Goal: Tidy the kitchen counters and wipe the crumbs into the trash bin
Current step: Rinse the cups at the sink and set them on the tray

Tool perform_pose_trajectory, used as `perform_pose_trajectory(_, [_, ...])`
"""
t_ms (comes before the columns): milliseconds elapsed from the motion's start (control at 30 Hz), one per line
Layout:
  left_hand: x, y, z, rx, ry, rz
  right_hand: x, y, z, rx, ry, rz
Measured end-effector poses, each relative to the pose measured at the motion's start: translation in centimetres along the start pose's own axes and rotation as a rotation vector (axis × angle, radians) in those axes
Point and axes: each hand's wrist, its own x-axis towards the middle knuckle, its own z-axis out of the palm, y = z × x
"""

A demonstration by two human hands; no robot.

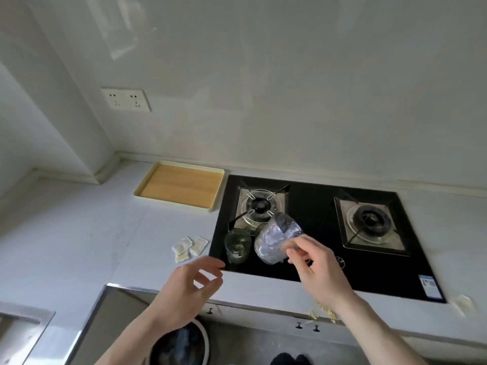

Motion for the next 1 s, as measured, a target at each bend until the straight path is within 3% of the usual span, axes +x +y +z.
perform_pose_trajectory(133, [-0.8, -1.9, -3.8, -0.017, 0.075, 0.113, 2.5, -3.9, 4.4, -0.105, -0.241, -0.130])
perform_pose_trajectory(333, [1.1, -3.4, -7.3, 0.088, 0.012, 0.202, 6.0, -6.3, 9.4, -0.224, -0.421, -0.297])
perform_pose_trajectory(467, [4.0, -5.4, -8.8, 0.134, -0.026, 0.120, 9.2, -6.5, 11.5, -0.218, -0.497, -0.311])
perform_pose_trajectory(567, [5.8, -6.7, -9.6, 0.287, 0.034, 0.077, 11.2, -6.4, 12.6, -0.196, -0.553, -0.295])
perform_pose_trajectory(667, [7.8, -7.8, -10.4, 0.400, 0.121, 0.068, 12.9, -6.3, 12.7, -0.062, -0.462, -0.203])
perform_pose_trajectory(767, [10.1, -8.9, -10.6, 0.328, 0.235, 0.006, 14.8, -4.9, 10.8, 0.006, -0.288, -0.028])
perform_pose_trajectory(1000, [16.0, -11.9, -9.1, 0.172, 0.407, -0.102, 14.8, 4.2, 7.0, -0.218, -0.117, 0.309])
